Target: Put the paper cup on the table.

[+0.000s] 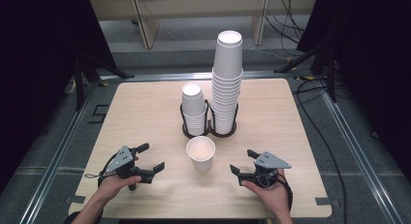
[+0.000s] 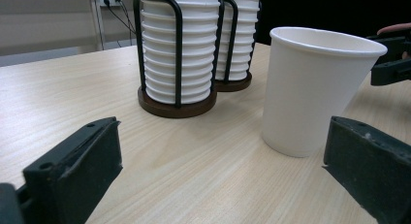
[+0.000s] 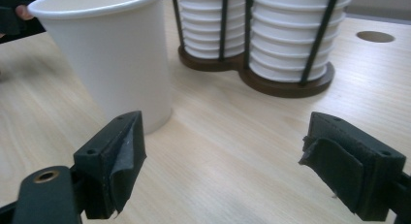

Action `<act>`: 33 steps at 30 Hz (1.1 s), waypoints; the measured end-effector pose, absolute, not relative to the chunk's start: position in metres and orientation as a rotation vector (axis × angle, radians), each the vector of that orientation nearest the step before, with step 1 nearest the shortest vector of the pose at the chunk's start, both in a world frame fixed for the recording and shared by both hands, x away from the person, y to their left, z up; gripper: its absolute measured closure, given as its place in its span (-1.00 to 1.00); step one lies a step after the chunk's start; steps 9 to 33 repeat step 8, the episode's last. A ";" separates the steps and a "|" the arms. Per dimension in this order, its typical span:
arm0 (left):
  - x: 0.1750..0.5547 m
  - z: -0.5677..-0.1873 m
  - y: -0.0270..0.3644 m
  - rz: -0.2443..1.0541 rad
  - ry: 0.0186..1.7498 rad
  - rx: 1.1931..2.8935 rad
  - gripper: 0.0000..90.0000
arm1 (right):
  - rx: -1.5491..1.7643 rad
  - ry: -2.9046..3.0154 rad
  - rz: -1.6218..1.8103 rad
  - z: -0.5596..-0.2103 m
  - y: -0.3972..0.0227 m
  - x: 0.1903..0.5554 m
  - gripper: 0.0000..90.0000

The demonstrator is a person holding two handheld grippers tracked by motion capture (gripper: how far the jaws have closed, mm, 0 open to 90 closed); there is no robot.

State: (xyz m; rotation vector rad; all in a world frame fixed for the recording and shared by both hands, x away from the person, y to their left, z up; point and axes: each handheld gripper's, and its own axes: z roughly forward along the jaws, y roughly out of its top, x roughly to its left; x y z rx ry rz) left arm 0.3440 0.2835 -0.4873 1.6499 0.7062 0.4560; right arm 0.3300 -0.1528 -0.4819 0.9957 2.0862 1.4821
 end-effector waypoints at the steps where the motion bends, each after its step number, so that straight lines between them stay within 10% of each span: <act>1: 0.345 -0.489 0.282 0.450 0.691 1.632 -1.00 | 1.000 2.068 1.483 -0.483 -0.154 0.329 -0.66; 33: 0.344 -0.488 0.276 0.455 0.678 1.667 -1.00 | 1.015 2.022 1.468 -0.486 -0.159 0.327 -0.66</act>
